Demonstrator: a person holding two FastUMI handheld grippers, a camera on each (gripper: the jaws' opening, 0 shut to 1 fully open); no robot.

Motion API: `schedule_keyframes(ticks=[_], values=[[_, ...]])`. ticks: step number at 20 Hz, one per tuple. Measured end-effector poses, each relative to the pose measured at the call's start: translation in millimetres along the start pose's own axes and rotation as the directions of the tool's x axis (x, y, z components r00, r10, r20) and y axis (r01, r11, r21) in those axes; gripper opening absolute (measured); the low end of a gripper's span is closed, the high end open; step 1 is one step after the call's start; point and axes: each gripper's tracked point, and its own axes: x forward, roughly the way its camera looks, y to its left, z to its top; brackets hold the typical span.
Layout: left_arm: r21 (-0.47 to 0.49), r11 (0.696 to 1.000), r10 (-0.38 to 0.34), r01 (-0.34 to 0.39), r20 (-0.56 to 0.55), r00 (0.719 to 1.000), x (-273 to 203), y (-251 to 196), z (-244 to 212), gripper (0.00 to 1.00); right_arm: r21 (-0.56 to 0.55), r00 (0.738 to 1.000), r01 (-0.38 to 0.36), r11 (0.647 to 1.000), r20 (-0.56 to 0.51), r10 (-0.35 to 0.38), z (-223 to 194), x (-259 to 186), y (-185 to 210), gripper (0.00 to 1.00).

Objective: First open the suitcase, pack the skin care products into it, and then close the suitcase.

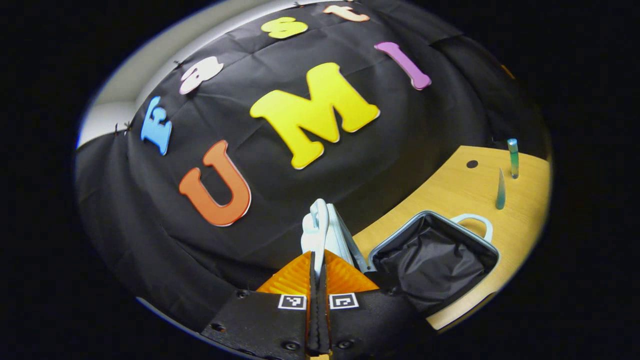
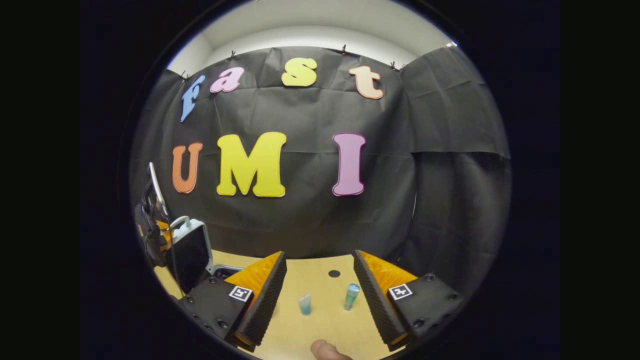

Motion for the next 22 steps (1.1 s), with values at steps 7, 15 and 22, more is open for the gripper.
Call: schedule_keyframes(ticks=[7,15,22], values=[[-0.051,0.999,-0.003,0.002,-0.026,1.000,42,81,-98,0.03,-0.021,0.997,0.031,0.999,-0.066,-0.033,-14,-6,33,0.80],[-0.154,0.987,-0.082,0.044,-0.250,0.965,75,87,-234,0.03,-0.005,0.991,0.012,1.000,-0.137,-0.012,-34,-14,68,0.80],[-0.249,0.965,-0.170,0.085,-0.342,0.924,81,67,-304,0.03,-0.046,0.987,-0.017,0.999,-0.163,0.009,-40,-20,85,0.80]])
